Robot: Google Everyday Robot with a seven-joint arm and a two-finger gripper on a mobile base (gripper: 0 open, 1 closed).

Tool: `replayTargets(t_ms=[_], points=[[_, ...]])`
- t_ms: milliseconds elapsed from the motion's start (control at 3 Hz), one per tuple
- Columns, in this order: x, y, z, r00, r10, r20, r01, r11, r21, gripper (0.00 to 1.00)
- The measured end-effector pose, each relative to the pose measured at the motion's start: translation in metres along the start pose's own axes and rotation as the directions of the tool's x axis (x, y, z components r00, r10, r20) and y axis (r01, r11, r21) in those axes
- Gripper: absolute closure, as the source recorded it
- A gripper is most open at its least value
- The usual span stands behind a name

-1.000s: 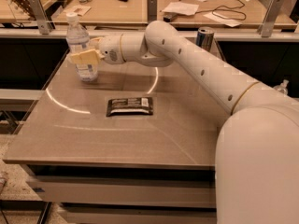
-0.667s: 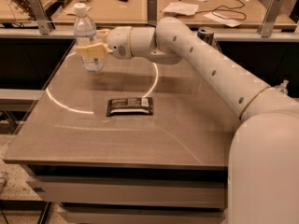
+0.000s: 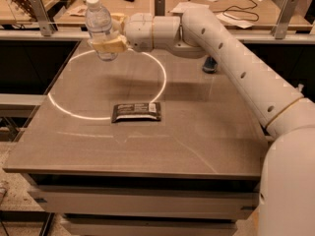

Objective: Knock blue plastic bottle over

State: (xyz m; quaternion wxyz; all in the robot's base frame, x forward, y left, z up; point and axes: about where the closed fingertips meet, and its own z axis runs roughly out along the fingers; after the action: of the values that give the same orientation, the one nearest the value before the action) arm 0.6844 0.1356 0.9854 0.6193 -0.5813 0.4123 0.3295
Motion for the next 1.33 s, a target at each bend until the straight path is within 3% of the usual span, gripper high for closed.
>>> replayTargets(t_ms=[333,667,1000,1333], points=[[-0.012,0.001,-0.015,0.978,-0.202,-0.048,0.202,0.9793,-0.009,1.00],[-0.019,0.003,-0.024,0.933,-0.346,-0.096,0.344,0.9381,-0.041,1.00],[-0.015,0.011,-0.034,0.845,-0.505,-0.174,0.474,0.8590,-0.194,1.00],[-0.001,0.027,-0.048,0.763,-0.608,-0.220,0.499,0.7702,-0.397,1.00]])
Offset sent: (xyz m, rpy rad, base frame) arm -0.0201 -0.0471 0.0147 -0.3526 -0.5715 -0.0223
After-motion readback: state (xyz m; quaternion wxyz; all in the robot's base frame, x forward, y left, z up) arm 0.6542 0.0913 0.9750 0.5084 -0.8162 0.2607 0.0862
